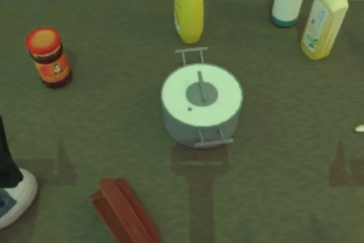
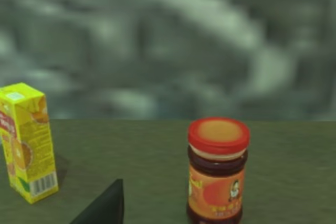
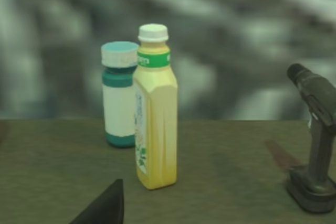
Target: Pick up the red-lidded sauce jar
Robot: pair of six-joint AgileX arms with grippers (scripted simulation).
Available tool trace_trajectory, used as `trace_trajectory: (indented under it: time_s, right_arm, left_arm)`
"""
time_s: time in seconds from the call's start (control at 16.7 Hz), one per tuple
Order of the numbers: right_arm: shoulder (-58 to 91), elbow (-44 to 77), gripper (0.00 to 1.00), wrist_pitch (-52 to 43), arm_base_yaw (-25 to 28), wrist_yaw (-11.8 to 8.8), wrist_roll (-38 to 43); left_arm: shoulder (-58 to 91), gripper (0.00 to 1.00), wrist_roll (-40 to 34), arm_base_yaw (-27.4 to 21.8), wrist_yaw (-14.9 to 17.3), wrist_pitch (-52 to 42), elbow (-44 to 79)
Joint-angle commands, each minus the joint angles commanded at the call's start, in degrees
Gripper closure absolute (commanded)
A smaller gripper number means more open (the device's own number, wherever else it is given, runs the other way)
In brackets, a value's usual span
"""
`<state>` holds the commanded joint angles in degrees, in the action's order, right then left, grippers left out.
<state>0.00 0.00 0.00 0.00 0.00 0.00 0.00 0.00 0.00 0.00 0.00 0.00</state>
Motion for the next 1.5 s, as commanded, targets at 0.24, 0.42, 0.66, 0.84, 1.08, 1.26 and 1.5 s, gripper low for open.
trace_trajectory:
  time_s: [0.24,0.42,0.66,0.84,1.08,1.26,1.5]
  right_arm:
    - [0.0,0.0,0.00,0.0,0.0,0.0,0.0]
    - [0.0,0.0,0.00,0.0,0.0,0.0,0.0]
    - [0.0,0.0,0.00,0.0,0.0,0.0,0.0]
    - [0.0,0.0,0.00,0.0,0.0,0.0,0.0]
    - [0.0,0.0,0.00,0.0,0.0,0.0,0.0]
    - [0.0,0.0,0.00,0.0,0.0,0.0,0.0]
    - [0.0,0.0,0.00,0.0,0.0,0.0,0.0]
  left_arm:
    - [1.4,0.00,0.5,0.1,-0.1,-0.8,1.4]
    - [7.6,0.00,2.7,0.3,-0.1,-4.3,7.3]
    - [22.1,0.00,7.9,0.4,0.3,-12.7,21.0]
    - [36.7,0.00,13.0,0.3,0.9,-21.1,34.5]
    - [59.2,0.00,20.9,0.1,1.8,-34.1,55.4]
    - [77.1,0.00,27.1,0.0,2.5,-44.4,72.2]
    - [100.5,0.00,35.3,-0.1,3.3,-57.7,94.6]
